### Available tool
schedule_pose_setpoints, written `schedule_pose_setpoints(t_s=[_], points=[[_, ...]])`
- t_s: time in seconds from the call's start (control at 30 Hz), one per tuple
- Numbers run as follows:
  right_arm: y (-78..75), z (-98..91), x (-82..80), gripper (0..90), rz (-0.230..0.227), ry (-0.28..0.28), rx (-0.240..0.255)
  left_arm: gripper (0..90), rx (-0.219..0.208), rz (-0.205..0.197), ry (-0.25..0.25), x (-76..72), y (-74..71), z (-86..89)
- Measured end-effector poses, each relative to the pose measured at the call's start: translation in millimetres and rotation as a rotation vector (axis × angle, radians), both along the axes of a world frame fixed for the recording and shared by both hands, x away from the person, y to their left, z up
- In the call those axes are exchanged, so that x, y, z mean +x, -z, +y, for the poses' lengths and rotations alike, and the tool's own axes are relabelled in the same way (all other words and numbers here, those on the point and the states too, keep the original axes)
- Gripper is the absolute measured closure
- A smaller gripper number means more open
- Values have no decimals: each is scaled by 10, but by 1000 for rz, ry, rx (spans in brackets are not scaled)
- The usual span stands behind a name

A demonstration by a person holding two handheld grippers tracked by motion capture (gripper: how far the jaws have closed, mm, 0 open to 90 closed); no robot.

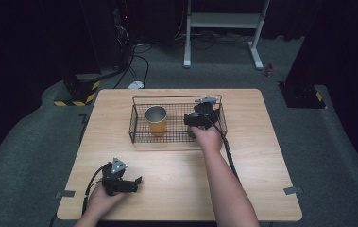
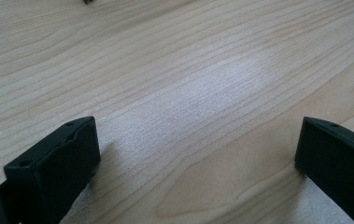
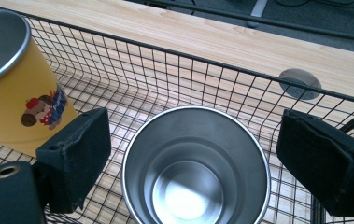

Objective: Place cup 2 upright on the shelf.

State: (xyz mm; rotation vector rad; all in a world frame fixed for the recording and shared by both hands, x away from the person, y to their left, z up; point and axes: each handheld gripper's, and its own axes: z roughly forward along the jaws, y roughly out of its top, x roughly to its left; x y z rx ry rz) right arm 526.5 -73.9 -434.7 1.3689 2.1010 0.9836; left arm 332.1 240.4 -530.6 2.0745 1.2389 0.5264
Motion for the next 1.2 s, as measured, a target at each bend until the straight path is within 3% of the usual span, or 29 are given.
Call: schedule_pose_setpoints(t_s=[0.6,0.8,1.2], points=[[-96,-10,-133,118,-34,-45,-2,3,-4,4,5,4,0,-9],[-93,1,-225,129,-65,-57,-19,6,-5,0,-1,-4,2,-13],[-7,-258,-545,129,-88,-55,6,5,-5,2,2,-1,1,-13]])
